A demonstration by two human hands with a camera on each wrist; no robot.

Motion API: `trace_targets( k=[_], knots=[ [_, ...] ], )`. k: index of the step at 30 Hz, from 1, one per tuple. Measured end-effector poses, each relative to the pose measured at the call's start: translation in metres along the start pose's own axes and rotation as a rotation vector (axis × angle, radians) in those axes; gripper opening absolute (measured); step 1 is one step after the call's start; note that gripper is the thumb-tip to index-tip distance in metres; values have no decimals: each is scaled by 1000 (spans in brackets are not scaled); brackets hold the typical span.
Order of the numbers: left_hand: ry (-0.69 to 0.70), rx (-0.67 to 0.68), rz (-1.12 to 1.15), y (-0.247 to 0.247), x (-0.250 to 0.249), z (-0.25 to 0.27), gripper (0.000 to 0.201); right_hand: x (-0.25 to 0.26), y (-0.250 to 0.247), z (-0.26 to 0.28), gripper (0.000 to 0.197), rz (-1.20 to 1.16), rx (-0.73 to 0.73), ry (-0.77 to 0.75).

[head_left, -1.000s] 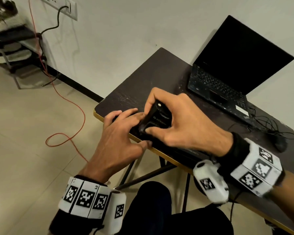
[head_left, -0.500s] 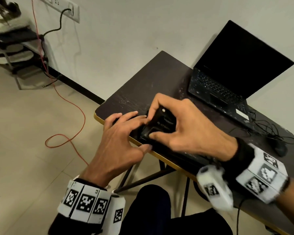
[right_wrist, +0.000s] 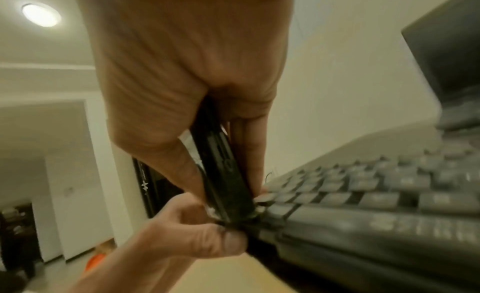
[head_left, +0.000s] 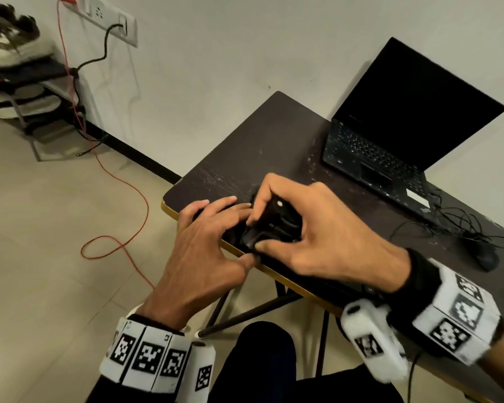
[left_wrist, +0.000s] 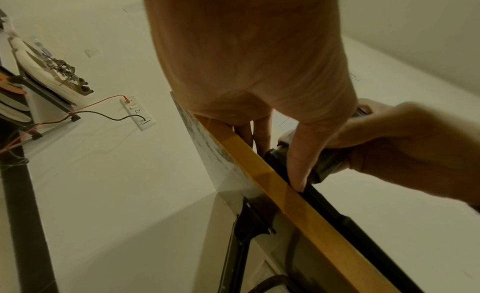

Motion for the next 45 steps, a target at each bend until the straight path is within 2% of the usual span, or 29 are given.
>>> trace_targets(
  k=[2,5,7,10,14,18,19,22,25,29,32,37,43,45],
  knots=[
    [-22,12,0,1,0,1,66,-6,0,0,36,-10,-19,43],
    [-43,-1,-9,0,-1,2,68,-26,-13,-10,36,-3,-109,185],
    [-21,-49,11,-1,-6,2,62,-21,-10,-7,36,-25,-87,135],
    [12,-99,35,0,-11,1,63,-10,-3,-3,36,-60,-23,77],
    [-42,-55,22,4,-3,2,67,-34,-17,-23,36,52,-137,188],
    [-5,-103,44,3,-5,3,63,-20,-5,-9,34,1,-4,66],
    [-12,-92,42,3,-5,2,63,-24,-6,-14,35,32,-23,81],
    [-34,-38,12,5,-1,3,66,-56,-19,-37,39,110,-157,252],
    [-31,-23,6,5,-2,2,67,-74,-25,-49,40,121,-169,304],
    [-28,-35,1,6,1,3,67,-59,-22,-43,41,80,-99,267],
    [-22,-48,6,6,0,2,67,-44,-11,-35,37,89,-4,130],
    [-12,-39,3,5,-2,4,64,-56,-25,-53,39,126,-125,264],
    [0,-65,-4,7,-1,3,61,-4,-13,23,36,15,31,153],
    [10,-55,-8,7,0,4,61,-2,-14,33,35,22,28,135]
  ],
)
Point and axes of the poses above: each hand's wrist, its own z-axis away from the middle knuckle, its own y-axis out of the palm, x = y × z, the point moved 1 cm from there along -z, towards the middle knuckle, and after that the axes turned 11 degrees about -x, right-handed, at the moved point
